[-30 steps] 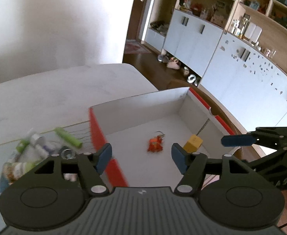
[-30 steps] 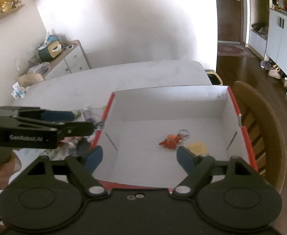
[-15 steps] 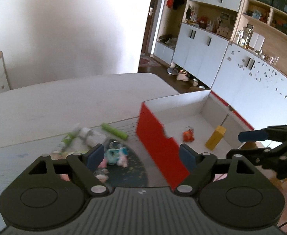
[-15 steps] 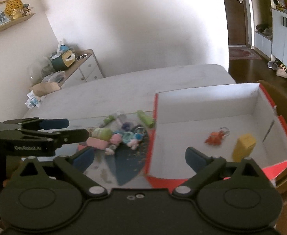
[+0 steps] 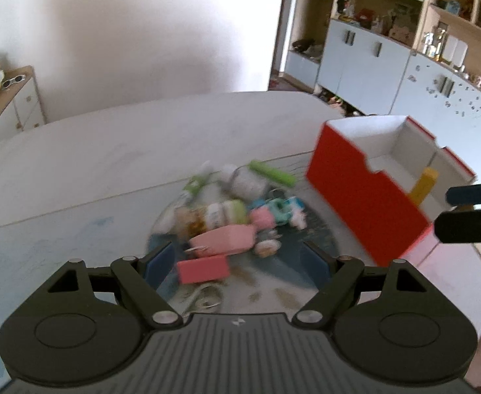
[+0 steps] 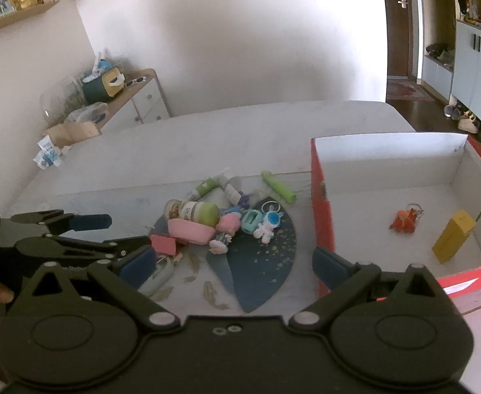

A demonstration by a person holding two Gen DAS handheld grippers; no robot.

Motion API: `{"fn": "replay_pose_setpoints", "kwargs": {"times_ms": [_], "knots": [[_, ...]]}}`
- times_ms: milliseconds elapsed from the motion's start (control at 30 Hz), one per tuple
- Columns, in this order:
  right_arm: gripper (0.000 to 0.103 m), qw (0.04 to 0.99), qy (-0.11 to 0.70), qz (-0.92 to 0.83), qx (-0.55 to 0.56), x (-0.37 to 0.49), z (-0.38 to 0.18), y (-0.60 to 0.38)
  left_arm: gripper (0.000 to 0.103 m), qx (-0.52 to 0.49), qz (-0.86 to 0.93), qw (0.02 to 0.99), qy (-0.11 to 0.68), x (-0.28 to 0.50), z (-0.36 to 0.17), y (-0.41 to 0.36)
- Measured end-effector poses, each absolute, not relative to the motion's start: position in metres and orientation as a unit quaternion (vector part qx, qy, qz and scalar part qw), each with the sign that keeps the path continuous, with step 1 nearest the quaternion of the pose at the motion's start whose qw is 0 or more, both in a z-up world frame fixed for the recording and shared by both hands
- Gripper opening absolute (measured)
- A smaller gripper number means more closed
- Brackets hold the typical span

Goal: Organize rigid objects
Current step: 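Withdraw both tools from the box back toward the mat, then grasp the pink binder clip with the left tool while the right tool grasps the pink figurine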

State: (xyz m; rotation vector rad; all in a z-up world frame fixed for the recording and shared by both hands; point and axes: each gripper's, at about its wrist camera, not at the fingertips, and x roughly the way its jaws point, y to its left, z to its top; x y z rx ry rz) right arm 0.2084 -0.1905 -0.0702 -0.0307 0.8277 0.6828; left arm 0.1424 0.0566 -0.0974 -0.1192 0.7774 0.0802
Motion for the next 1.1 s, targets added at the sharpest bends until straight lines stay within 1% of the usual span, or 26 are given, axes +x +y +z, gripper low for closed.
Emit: {"fn": "replay_pose_setpoints", "kwargs": {"times_ms": [400,733,933,1000,1033,1100], "knots": [[0.101,0.861,0.404,0.307,-0.041,0.218,-0.098,-0.140,0.084,-0.047,0.072,0.914,0.396,0.162,-0.152,0.080],[0.099,0.864,0.419,0.273,-0.053,0.246,-0.124,-0.116,0.084,-0.057,0.068,0.915,0.394,0.176,-0.174,0.077],[0.091,0.851,0.435,0.281,-0.088,0.254,-0.141,-0.103,0.084,-0.055,0.070,0.914,0.396,0.180,-0.182,0.076],[0.086,0.846,0.443,0.283,-0.091,0.257,-0.146,-0.099,0.084,-0.056,0.072,0.914,0.396,0.181,-0.184,0.076],[0.085,0.843,0.447,0.283,-0.091,0.258,-0.149,-0.097,0.084,-0.055,0.073,0.914,0.395,0.182,-0.185,0.076],[0.078,0.839,0.453,0.285,-0.096,0.261,-0.154,-0.092,0.084,-0.051,0.076,0.915,0.394,0.184,-0.187,0.075]]}}
